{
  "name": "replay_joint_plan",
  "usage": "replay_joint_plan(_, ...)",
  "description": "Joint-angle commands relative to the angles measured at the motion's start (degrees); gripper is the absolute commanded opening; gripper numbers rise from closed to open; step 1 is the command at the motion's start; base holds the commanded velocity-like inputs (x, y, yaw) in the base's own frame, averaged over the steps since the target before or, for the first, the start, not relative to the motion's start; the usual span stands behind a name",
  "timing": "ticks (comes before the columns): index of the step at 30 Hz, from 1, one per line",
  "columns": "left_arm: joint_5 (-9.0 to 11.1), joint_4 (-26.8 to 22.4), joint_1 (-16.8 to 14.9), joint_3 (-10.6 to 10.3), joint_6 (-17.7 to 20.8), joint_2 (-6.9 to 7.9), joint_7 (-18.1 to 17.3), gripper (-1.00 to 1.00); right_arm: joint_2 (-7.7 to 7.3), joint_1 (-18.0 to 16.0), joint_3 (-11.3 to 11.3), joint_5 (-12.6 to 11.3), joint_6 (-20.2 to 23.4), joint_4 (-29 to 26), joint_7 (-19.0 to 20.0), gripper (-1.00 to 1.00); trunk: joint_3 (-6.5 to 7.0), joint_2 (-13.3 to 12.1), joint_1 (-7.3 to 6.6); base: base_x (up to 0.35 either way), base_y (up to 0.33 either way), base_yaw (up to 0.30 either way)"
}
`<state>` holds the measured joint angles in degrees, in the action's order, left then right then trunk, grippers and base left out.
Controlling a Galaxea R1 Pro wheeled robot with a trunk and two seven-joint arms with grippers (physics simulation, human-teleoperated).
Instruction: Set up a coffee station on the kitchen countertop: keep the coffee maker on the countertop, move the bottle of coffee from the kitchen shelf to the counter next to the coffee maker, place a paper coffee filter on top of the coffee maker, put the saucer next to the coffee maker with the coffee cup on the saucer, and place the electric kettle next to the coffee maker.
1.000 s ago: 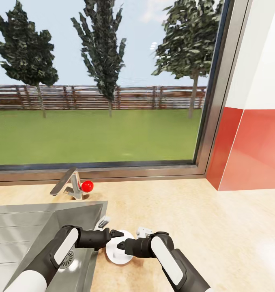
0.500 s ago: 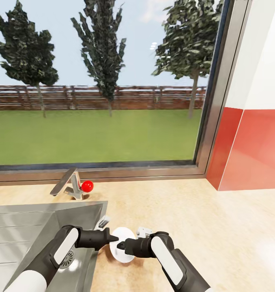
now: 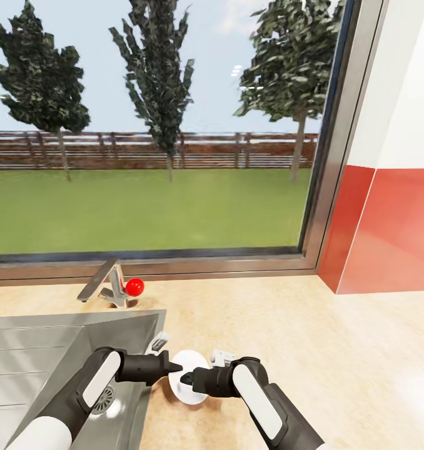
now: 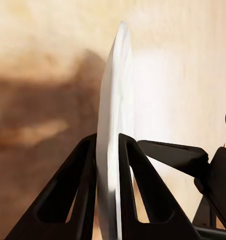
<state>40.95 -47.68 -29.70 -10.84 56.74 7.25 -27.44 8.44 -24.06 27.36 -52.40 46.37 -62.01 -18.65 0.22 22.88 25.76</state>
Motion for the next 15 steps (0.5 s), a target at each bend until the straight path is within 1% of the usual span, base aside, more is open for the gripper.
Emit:
replay_joint_plan(1,-1.76,0.04,-0.01,-0.15,-0.33,0.05,-0.42,-1.00,0.00,-0.02,0.06,-0.68,0.03,-0.04,-0.60,1.00,-0.04,0.03,0.03,0.000,0.000,0.000)
replay_joint_plan(6,-1.69,0.04,-0.11,-0.31,-0.35,0.17,-0.35,-1.00,0.00,-0.02,0.06,-0.64,0.03,-0.12,-0.60,1.00,-0.04,0.03,0.03,0.000,0.000,0.000)
replay_joint_plan(15,-1.65,-0.04,-0.95,0.13,-0.21,0.95,-0.29,-1.00,0.02,-0.02,-0.07,-0.68,0.03,-0.86,-0.68,1.00,-0.04,0.03,0.03,0.000,0.000,0.000)
